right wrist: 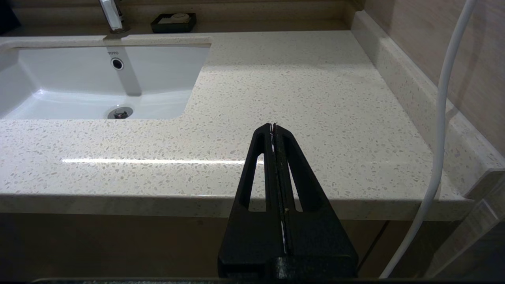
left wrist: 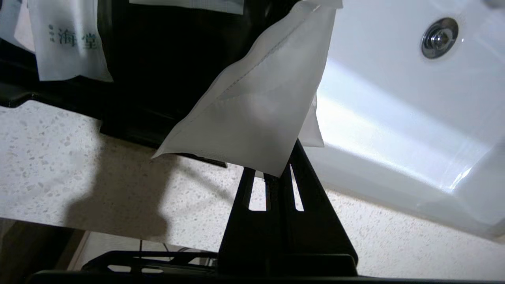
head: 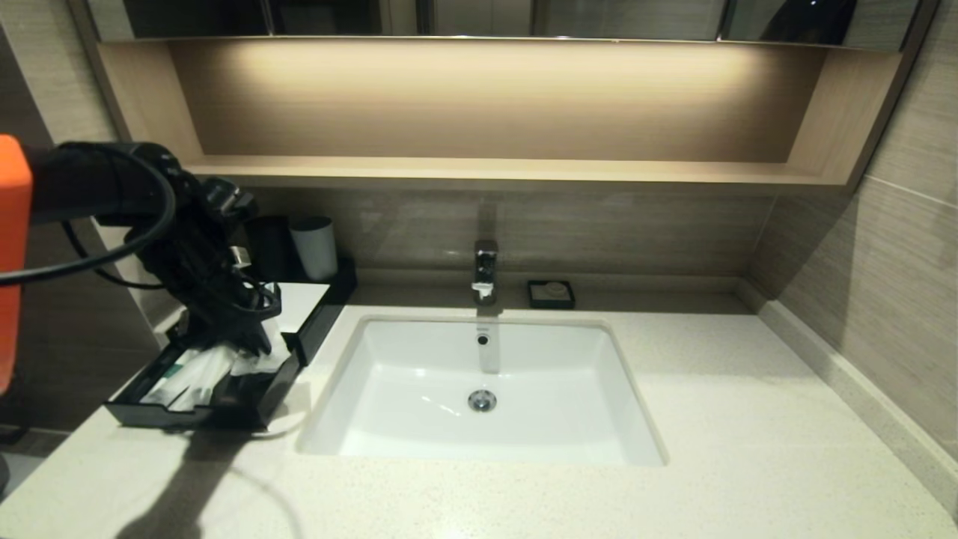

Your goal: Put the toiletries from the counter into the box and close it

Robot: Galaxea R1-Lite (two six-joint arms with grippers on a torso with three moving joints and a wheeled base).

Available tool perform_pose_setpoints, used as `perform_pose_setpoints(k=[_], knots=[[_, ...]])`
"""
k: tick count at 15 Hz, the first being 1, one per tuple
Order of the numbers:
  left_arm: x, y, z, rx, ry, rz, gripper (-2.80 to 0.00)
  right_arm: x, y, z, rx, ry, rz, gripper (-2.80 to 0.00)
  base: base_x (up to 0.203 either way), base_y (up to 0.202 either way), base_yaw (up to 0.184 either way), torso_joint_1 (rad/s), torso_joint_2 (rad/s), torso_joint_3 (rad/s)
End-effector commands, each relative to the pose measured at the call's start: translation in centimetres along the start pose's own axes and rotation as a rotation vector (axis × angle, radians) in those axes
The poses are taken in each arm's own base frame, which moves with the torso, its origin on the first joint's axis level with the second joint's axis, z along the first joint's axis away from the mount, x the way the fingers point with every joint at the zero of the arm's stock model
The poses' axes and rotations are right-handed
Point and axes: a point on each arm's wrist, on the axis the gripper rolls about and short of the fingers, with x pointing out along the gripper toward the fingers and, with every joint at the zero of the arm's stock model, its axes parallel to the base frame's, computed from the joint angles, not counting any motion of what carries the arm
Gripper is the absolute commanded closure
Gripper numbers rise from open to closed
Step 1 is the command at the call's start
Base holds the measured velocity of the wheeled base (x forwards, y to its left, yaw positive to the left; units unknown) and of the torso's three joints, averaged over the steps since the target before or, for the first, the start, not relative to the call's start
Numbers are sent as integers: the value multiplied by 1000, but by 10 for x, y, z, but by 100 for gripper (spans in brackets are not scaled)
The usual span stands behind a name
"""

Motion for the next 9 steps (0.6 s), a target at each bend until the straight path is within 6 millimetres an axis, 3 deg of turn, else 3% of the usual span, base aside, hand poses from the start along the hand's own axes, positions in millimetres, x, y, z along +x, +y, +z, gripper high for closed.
perform_pose_setpoints(k=[1,9], knots=[[17,2,5,-30,37,11,0,0,0,0,0,1,0,0,0,0,0,0,0,0],[23,27,19,-131,43,-33,0,0,0,0,0,1,0,0,0,0,0,0,0,0]])
